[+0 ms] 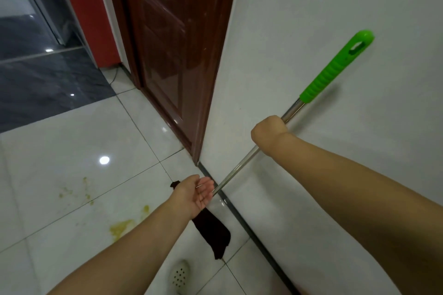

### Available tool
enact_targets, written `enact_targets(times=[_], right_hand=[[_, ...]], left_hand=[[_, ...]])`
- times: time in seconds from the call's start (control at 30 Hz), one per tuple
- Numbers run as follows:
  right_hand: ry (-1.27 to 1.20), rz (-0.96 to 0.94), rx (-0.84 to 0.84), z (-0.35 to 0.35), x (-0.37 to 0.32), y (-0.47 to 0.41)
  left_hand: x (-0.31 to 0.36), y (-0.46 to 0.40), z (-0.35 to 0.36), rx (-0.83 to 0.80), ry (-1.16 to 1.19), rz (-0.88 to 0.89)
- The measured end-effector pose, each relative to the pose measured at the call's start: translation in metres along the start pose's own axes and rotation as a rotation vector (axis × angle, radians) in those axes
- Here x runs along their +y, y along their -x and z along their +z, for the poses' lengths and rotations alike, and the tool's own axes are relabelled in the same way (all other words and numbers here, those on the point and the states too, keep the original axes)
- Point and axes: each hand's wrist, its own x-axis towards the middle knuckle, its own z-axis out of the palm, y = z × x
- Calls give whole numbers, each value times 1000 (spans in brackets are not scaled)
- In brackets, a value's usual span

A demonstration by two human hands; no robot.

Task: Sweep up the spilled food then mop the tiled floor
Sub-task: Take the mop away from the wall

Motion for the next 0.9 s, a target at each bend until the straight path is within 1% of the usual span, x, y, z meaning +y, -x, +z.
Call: enact_targets(times=[0.2, 0.33, 0.5, 0.67, 0.9], right_hand=[[31, 60, 154, 10, -33, 72], [17, 107, 204, 18, -53, 130], [-12, 115, 208, 24, -81, 191], [-39, 127, 206, 13, -97, 240], [-55, 147, 160, -26, -133, 307]], left_hand=[[-55, 53, -18, 11, -129, 123], [-94, 89, -36, 31, -144, 176], [-130, 130, -67, 81, -134, 234], [-137, 172, -95, 127, -114, 341], [-151, 223, -141, 81, -142, 384]])
